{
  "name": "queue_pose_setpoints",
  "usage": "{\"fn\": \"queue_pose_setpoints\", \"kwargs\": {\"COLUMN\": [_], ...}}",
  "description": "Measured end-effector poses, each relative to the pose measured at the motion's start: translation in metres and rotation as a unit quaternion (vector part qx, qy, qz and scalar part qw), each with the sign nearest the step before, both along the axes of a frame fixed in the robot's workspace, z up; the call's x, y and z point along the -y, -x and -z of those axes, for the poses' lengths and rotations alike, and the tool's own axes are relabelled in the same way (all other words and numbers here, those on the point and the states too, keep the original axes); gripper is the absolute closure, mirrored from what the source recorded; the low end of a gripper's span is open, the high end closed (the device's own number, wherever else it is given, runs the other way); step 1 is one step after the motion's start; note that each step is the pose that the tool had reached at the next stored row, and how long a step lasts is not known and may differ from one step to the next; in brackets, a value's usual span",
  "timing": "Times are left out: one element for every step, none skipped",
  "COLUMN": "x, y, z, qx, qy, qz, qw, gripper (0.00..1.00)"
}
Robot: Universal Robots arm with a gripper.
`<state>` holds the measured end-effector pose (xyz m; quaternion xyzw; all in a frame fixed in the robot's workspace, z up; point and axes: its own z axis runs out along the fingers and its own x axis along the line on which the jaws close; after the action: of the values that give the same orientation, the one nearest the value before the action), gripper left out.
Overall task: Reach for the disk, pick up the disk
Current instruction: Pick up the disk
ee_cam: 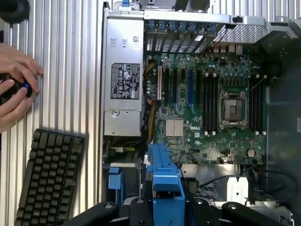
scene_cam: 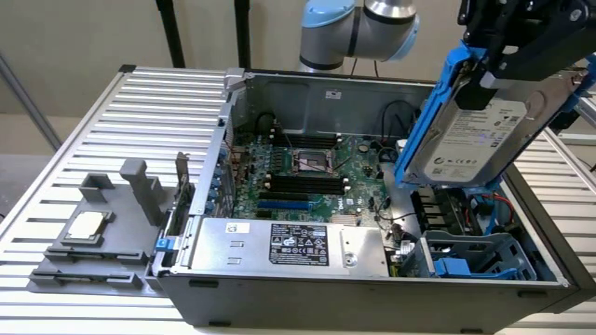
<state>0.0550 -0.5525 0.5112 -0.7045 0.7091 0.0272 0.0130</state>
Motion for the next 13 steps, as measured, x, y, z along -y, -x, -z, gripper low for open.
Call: {"fn": "queue_pose_setpoints", "kwargs": {"x": [0.0026,0.0053,0.0079,0.0106,0.0133,0.0159,0.0185,0.0211,0.0237,0.0259,0.0283,0.0302,0.0321], "y": [-0.002,-0.005,-0.007,-0.010,-0.013,-0.015,-0.018,-0.020,-0.023,-0.026,-0.029,-0.032,-0.035], "z": [0.0003,0.0006,0.0009,0.0012,0.0015,0.0018,0.0021,0.0024,0.0028,0.0031,0.0036,0.0040,0.0044], "qx": [0.0000,0.0000,0.0000,0.0000,0.0000,0.0000,0.0000,0.0000,0.0000,0.0000,0.0000,0.0000,0.0000], "qy": [0.0000,-0.0001,0.0000,0.0000,0.0000,0.0000,0.0000,0.0000,0.0000,0.0000,0.0000,0.0000,0.0000], "qz": [0.000,0.000,0.000,0.000,0.000,0.000,0.000,0.000,0.000,0.000,0.000,0.000,0.000], "qw": [1.0000,1.0000,1.0000,1.0000,1.0000,1.0000,1.0000,1.0000,1.0000,1.0000,1.0000,1.0000,1.0000], "gripper": [0.67,0.67,0.67,0.67,0.67,0.67,0.67,0.67,0.67,0.67,0.67,0.67,0.67]}}
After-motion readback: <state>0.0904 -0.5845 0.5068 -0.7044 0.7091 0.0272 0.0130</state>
